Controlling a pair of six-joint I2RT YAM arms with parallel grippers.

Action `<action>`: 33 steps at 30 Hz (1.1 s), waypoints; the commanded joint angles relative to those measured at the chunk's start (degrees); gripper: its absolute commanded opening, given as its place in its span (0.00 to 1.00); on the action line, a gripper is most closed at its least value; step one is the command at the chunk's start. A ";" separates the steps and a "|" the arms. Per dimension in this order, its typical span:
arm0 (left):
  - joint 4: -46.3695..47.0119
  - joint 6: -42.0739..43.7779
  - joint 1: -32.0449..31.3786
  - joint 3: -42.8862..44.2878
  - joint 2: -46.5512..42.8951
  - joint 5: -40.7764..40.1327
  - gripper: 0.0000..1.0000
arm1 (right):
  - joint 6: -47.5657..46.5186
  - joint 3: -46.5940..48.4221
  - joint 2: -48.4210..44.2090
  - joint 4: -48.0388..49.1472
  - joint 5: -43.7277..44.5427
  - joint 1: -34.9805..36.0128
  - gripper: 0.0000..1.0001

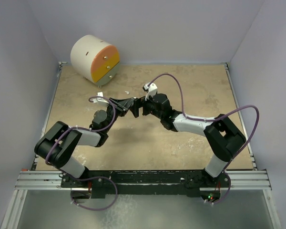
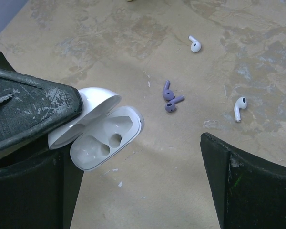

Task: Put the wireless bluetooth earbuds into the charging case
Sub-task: Open the charging case, then pick up the earbud from the center of the board.

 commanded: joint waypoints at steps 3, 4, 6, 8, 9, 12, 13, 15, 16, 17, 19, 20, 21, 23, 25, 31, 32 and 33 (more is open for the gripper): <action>3.02 -3.56 0.36 0.88 1.31 1.08 0.00 | -1.92 1.81 -3.44 5.24 1.66 -0.22 1.00; 3.04 -4.08 0.82 1.24 1.54 0.78 0.00 | -2.01 1.62 -3.68 5.22 1.35 -0.23 1.00; 3.41 -5.30 2.05 1.60 2.16 0.20 0.00 | -2.37 0.92 -4.47 5.38 0.63 -0.21 1.00; 4.46 -6.96 3.91 1.65 2.81 -0.42 0.00 | -2.40 -0.04 -5.66 5.56 -0.12 -0.13 1.00; 5.27 -8.04 5.08 1.49 3.20 -0.83 0.00 | -2.40 -0.71 -6.30 5.61 -0.55 -0.14 1.00; 10.08 -12.20 9.21 0.93 5.39 -1.31 0.00 | -2.31 -3.10 -8.68 5.66 -1.94 -0.14 1.00; 12.25 -13.63 10.51 0.69 6.44 -1.33 0.00 | -2.35 -3.91 -9.63 5.66 -2.27 -0.19 1.00; 16.55 -16.60 13.13 0.35 8.57 -1.46 0.00 | -2.44 -5.04 -11.31 5.22 -2.56 -0.15 1.00; 19.04 -17.75 14.23 0.14 9.99 -1.57 0.00 | -2.48 -5.45 -12.03 4.87 -2.39 -0.17 1.00; 21.11 -18.98 15.02 -0.05 10.93 -1.62 0.00 | -2.44 -5.71 -12.65 4.35 -2.00 -0.14 1.00; 23.87 -21.38 15.96 -0.31 12.28 -1.60 0.00 | -2.52 -5.77 -13.50 2.87 -0.70 -0.12 1.00; 24.75 -21.84 16.10 -0.48 12.66 -1.74 0.00 | -2.47 -5.49 -13.40 1.80 -0.67 -0.12 1.00; 25.15 -22.20 16.11 -0.66 12.82 -1.77 0.00 | -1.89 -5.06 -13.25 1.38 -0.50 -0.23 1.00; 25.33 -22.67 16.13 -1.13 12.56 -1.52 0.00 | -2.05 -3.10 -11.50 -0.33 3.56 -0.33 1.00; 25.45 -23.19 16.12 -2.30 11.48 -1.60 0.00 | -2.47 1.25 -8.10 -3.95 4.91 -1.21 0.99; 19.94 -22.98 16.16 -6.04 4.14 0.29 0.00 | -2.17 14.29 5.16 -12.47 5.58 -5.46 0.92; 17.95 -22.50 16.12 -6.59 2.25 0.63 0.00 | -2.07 15.69 6.80 -13.27 5.21 -6.20 0.89; 15.58 -21.86 16.12 -7.13 0.13 1.01 0.00 | -1.96 17.56 8.27 -14.01 5.09 -6.82 0.87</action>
